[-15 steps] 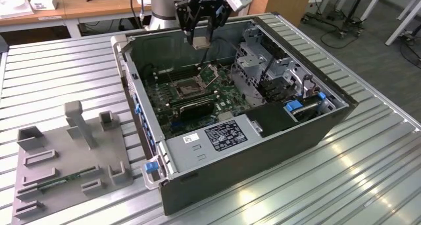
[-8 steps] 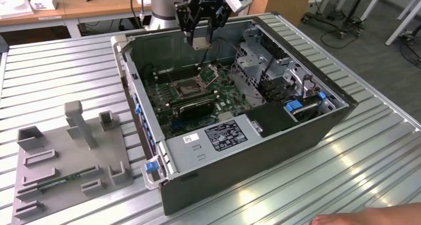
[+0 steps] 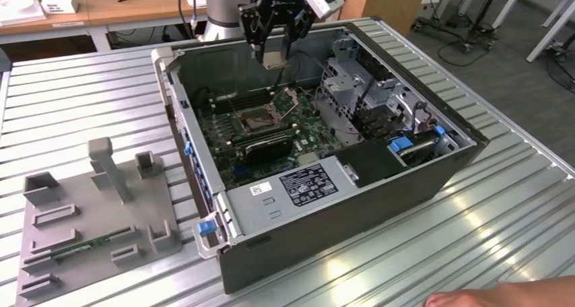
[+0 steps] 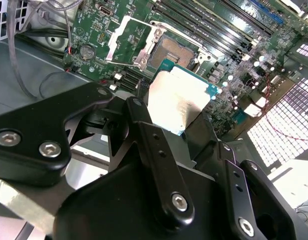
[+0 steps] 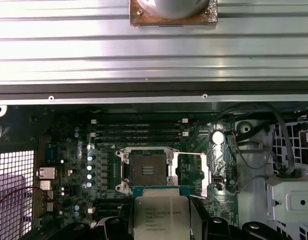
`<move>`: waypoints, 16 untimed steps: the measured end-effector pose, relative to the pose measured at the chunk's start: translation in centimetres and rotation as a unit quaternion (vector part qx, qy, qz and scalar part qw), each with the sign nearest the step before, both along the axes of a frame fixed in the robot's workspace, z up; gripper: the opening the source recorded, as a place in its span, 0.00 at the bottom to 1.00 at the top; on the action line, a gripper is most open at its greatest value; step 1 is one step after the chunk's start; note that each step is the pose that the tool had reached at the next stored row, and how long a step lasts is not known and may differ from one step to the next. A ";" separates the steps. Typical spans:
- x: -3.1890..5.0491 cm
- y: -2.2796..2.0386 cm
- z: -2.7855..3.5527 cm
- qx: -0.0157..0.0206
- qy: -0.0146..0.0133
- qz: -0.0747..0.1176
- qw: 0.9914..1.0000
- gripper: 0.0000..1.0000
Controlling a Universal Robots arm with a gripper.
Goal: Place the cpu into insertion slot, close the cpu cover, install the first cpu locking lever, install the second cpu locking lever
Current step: 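Place the cpu into insertion slot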
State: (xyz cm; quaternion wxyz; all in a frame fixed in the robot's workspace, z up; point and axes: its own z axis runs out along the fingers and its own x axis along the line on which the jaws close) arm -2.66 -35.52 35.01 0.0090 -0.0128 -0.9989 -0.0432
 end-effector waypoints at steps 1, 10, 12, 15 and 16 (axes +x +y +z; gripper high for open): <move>0.00 0.00 -0.10 0.000 0.000 0.000 1.000 0.54; 0.00 0.00 -0.96 0.000 0.000 0.000 1.000 0.54; 0.00 0.00 -1.11 0.000 0.000 0.000 1.000 0.54; 0.00 0.00 -1.35 0.000 0.000 0.000 1.000 0.54; 0.00 0.00 -1.35 0.000 0.000 0.000 1.000 0.54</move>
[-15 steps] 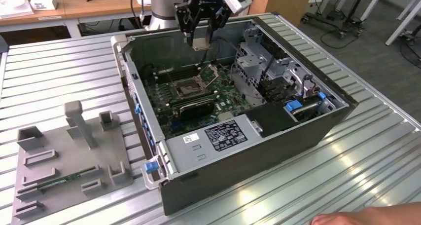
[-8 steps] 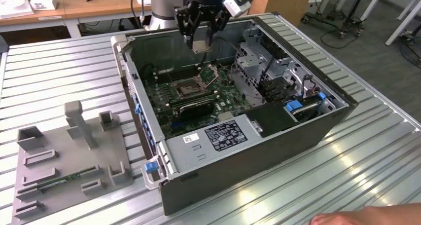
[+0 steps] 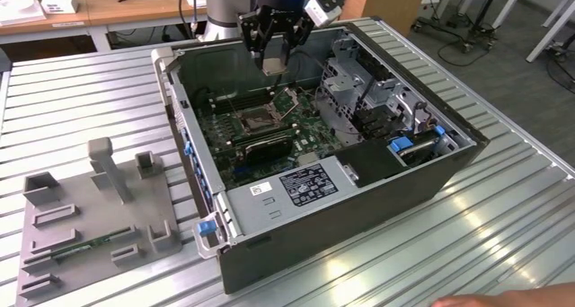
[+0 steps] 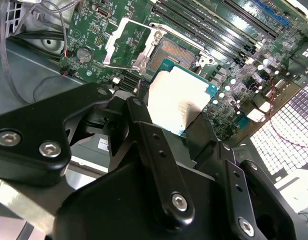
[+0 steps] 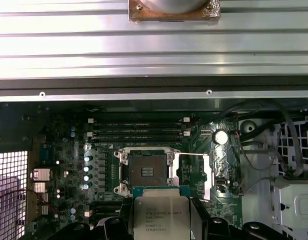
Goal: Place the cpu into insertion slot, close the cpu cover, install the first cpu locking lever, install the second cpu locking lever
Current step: 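Place the cpu into insertion slot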
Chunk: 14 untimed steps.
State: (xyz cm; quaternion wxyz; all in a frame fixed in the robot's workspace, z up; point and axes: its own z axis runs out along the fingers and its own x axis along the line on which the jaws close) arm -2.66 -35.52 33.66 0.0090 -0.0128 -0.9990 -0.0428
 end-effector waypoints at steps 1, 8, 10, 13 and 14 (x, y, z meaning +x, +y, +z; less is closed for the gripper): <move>0.00 0.00 0.00 0.000 0.000 0.000 1.000 0.54; 0.00 0.00 -0.12 0.000 0.000 0.000 1.000 0.54; 0.00 0.00 -0.28 0.000 0.000 0.000 1.000 0.54; 0.00 0.00 -0.76 0.000 0.000 0.000 1.000 0.54; 0.00 0.00 -0.95 0.000 0.000 0.000 1.000 0.54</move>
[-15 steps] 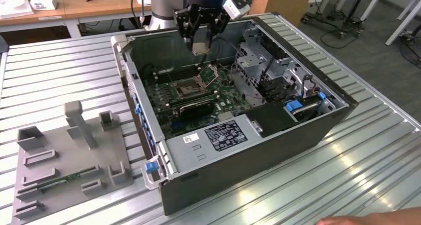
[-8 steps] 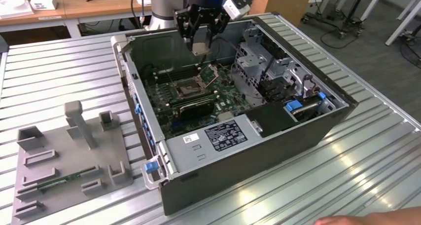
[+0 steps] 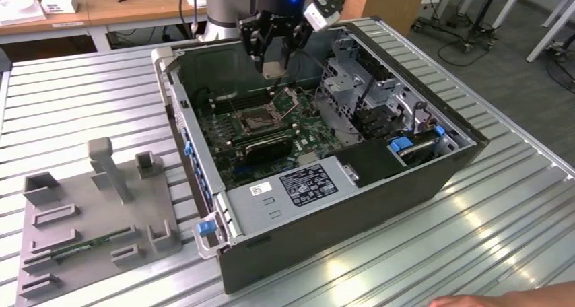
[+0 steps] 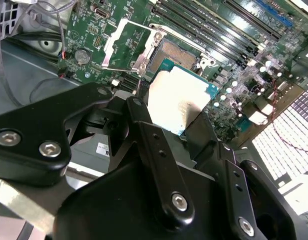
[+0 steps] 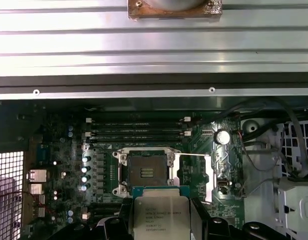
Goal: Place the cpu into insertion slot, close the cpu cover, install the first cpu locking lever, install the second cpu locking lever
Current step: 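Place the cpu into insertion slot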
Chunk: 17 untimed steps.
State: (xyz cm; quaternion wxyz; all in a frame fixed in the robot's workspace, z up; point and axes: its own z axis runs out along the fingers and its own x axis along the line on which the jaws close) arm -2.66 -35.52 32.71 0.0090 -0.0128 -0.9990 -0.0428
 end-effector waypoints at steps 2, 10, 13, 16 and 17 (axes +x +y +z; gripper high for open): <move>0.00 0.00 -0.33 0.000 0.000 0.000 1.000 0.54; 0.00 0.00 -0.63 0.000 0.000 0.000 1.000 0.54; 0.00 0.00 -0.63 0.000 0.000 0.000 1.000 0.54; 0.00 0.00 -0.66 0.000 0.000 0.000 1.000 0.54; 0.00 0.00 -0.69 0.000 0.000 0.000 1.000 0.54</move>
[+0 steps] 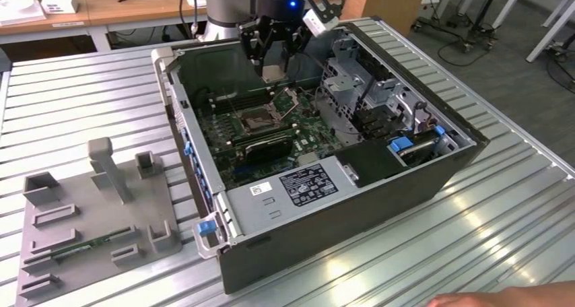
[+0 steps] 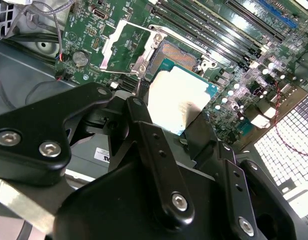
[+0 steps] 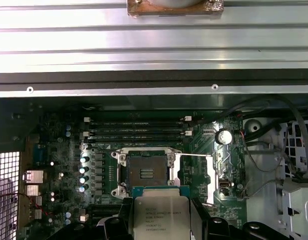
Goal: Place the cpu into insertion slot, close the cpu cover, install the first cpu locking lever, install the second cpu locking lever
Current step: 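Place the cpu into insertion slot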
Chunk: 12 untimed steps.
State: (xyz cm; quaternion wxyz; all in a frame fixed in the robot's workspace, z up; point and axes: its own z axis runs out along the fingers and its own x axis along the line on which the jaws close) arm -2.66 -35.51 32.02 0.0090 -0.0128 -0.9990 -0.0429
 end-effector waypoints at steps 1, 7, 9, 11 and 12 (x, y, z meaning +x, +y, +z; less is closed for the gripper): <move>0.00 0.00 -0.04 0.000 0.000 0.000 1.000 0.54; -0.10 0.00 -0.79 0.000 0.000 0.000 1.000 0.54; -0.20 0.00 -1.17 0.000 0.000 0.000 1.000 0.54; -0.30 0.00 -1.52 0.000 0.000 0.000 1.000 0.54; -0.35 0.00 -1.70 0.000 -0.001 0.000 1.000 0.54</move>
